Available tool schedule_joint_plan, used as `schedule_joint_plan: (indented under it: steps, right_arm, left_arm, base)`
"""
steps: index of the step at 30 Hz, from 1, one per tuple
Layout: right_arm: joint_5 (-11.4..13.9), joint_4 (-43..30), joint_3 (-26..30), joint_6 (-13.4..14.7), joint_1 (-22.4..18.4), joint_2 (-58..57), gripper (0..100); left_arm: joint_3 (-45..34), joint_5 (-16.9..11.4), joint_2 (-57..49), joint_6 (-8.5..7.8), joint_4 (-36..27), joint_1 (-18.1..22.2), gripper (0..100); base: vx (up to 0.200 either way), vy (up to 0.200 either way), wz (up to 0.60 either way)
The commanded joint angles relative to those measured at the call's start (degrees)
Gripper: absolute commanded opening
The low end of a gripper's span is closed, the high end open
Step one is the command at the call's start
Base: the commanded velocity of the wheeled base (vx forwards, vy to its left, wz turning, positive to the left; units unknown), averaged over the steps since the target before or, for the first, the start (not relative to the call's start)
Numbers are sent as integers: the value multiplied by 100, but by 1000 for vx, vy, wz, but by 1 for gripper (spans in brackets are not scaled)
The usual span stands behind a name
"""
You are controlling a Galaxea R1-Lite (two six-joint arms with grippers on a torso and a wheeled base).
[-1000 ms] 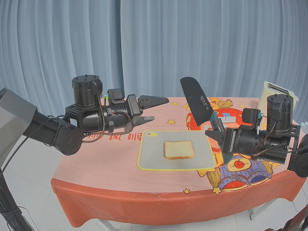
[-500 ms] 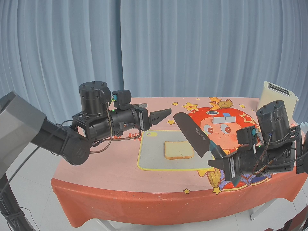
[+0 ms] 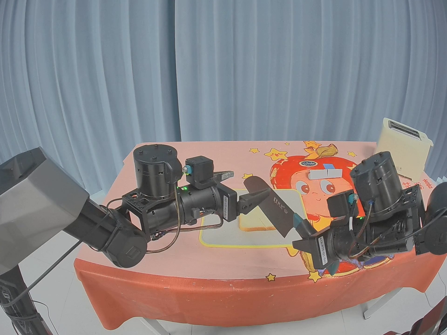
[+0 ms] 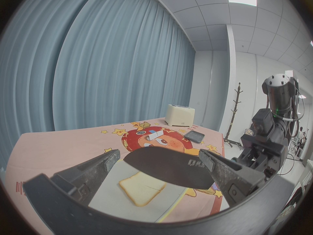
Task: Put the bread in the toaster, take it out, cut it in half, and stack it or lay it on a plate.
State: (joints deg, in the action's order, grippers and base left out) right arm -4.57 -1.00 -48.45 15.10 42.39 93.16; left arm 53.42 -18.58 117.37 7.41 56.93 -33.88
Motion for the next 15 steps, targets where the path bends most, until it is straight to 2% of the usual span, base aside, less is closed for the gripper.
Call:
schedule_joint_plan:
  steps: [1, 11, 15]
  right_arm:
    - [0, 3, -7, -7, -29, 317, 0]
    - [-17, 241, 55, -34, -90, 607, 0]
    - [-132, 504, 116, -51, -196, 712, 0]
  left_arm:
    - [19, 3, 23, 6, 11, -5, 100]
    - [-16, 3, 31, 6, 29, -5, 100]
    - [2, 3, 40, 6, 29, -5, 100]
  base:
    - [0, 0, 0]
    - [0, 0, 0]
    - [0, 0, 0]
